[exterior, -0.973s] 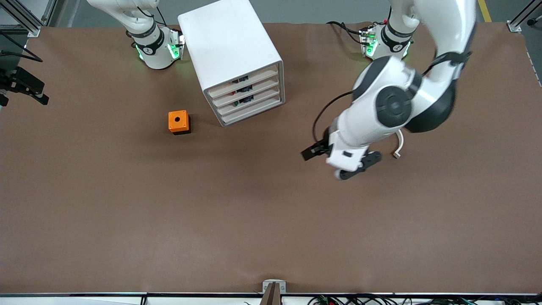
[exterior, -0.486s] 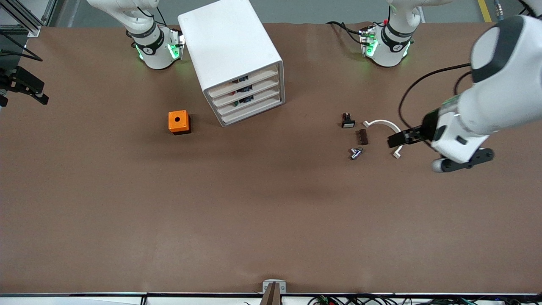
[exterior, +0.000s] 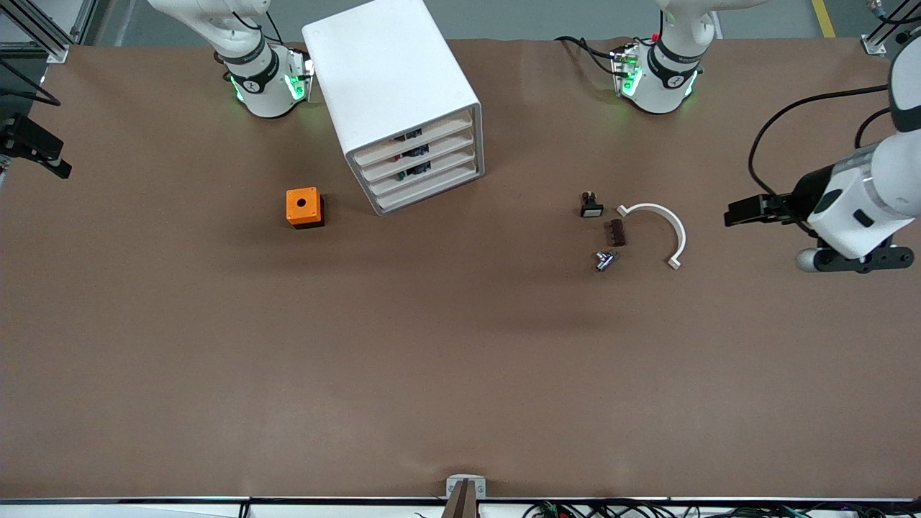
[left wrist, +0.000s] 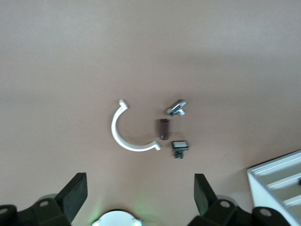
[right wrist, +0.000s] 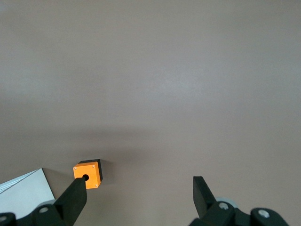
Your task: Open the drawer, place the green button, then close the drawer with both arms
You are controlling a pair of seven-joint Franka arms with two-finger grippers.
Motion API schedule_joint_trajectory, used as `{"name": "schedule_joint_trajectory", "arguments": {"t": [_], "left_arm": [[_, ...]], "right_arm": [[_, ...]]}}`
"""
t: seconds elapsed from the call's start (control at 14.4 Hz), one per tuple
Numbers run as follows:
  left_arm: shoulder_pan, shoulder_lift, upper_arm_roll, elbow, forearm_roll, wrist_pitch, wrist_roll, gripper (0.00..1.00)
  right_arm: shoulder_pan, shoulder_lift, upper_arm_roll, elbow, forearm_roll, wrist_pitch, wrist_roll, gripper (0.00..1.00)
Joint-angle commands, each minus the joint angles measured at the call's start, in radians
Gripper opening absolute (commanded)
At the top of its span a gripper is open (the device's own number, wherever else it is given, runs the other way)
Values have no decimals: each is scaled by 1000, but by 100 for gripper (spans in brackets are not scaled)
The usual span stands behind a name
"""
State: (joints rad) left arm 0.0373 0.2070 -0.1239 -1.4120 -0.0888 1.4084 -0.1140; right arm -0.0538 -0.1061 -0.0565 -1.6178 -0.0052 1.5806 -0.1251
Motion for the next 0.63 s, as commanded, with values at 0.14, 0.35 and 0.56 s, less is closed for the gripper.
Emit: {"name": "schedule_joint_trajectory", "arguments": {"t": [0.14, 0.35, 0.56], "left_arm": [[-48, -194, 112, -273, 12, 134, 119, 100], [-43, -282, 119, -402, 15, 260, 123, 100], [-42, -284, 109, -360, 82, 270, 129, 100]], "right_arm": [[-40, 9, 9, 16, 25, -1, -10, 100], [-52, 9, 11, 18, 27, -1, -11, 100], [-64, 9, 11, 12, 27, -2, -13, 100]]}}
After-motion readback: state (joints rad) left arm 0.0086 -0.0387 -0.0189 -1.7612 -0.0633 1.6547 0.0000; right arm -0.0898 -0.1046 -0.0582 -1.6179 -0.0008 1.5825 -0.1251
